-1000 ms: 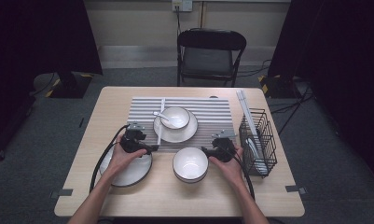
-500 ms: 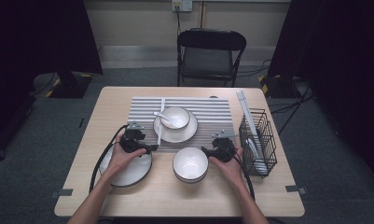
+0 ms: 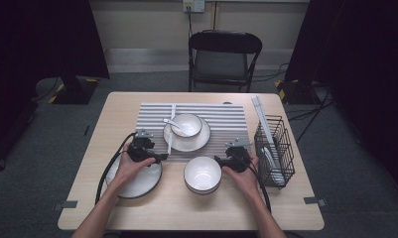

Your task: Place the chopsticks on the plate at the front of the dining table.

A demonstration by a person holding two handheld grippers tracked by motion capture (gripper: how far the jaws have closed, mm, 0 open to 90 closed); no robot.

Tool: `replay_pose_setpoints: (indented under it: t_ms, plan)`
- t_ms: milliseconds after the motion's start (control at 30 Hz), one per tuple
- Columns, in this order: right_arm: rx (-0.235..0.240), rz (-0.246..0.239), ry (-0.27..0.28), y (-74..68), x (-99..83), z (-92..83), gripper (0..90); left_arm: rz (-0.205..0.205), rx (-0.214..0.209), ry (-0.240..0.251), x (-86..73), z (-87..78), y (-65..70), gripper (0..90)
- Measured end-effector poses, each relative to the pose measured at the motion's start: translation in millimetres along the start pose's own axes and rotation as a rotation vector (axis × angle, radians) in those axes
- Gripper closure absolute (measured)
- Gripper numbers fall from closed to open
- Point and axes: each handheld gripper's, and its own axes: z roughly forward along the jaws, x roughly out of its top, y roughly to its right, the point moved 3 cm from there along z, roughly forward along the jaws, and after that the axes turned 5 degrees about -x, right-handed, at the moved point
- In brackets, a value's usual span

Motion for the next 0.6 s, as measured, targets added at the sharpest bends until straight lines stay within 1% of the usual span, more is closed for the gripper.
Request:
replay_pose_setpoints:
  t_ms: [33,100,133,233,267,300,333,367,400,433,467,500,567,600]
  plan:
    - [-0.001,0.0,-0.001,0.0,0.0,0.0,24.1,-0.004,0.006,0.005,0.2,-0.2,-0.2,17.3]
    - [-0.001,0.001,0.0,-0.1,0.0,0.0,24.1,-0.001,0.0,-0.002,0.1,-1.6,-0.8,17.3]
    - [0.0,0.0,0.0,0.0,0.0,0.0,24.1,-0.007,-0.001,0.004,0.2,-2.0,-0.6,17.3]
    - [0.0,0.0,0.0,0.0,0.0,0.0,24.1,-0.001,0.003,0.015,2.1,-5.1,-1.3,17.4]
    - [0.0,0.0,0.0,0.0,0.0,0.0,24.1,-0.008,0.0,0.021,2.3,-5.5,-1.6,17.7]
    - [0.0,0.0,0.0,0.0,0.0,0.0,24.1,-0.012,0.015,0.02,2.4,-5.9,-2.6,17.9]
    - [0.0,0.0,0.0,0.0,0.0,0.0,24.1,-0.007,0.023,0.014,2.1,-6.4,-3.9,18.4]
    - [-0.001,0.0,-0.001,0.0,0.0,0.0,24.1,-0.012,0.036,0.021,2.2,-4.9,-4.9,18.9]
    - [-0.001,0.0,-0.001,0.1,0.0,0.0,24.1,-0.011,0.048,0.01,2.1,-4.5,-5.9,19.4]
    - [0.0,0.0,0.0,0.0,0.0,0.0,24.1,-0.011,0.052,0.006,1.6,-3.3,-6.9,19.5]
    - [0.0,0.0,0.0,0.0,0.0,0.0,24.1,-0.018,0.043,0.004,1.1,-1.6,-7.2,19.5]
    - [-0.001,0.0,-0.001,0.1,0.0,0.0,24.1,-0.021,0.047,0.001,0.8,-0.3,-6.5,19.4]
    - [0.0,0.0,-0.001,0.1,0.0,0.0,24.1,-0.009,0.054,-0.004,1.5,1.3,-4.9,19.7]
    - [0.0,0.0,-0.001,0.0,0.0,0.0,24.0,-0.009,0.045,-0.001,1.8,1.6,-4.6,19.7]
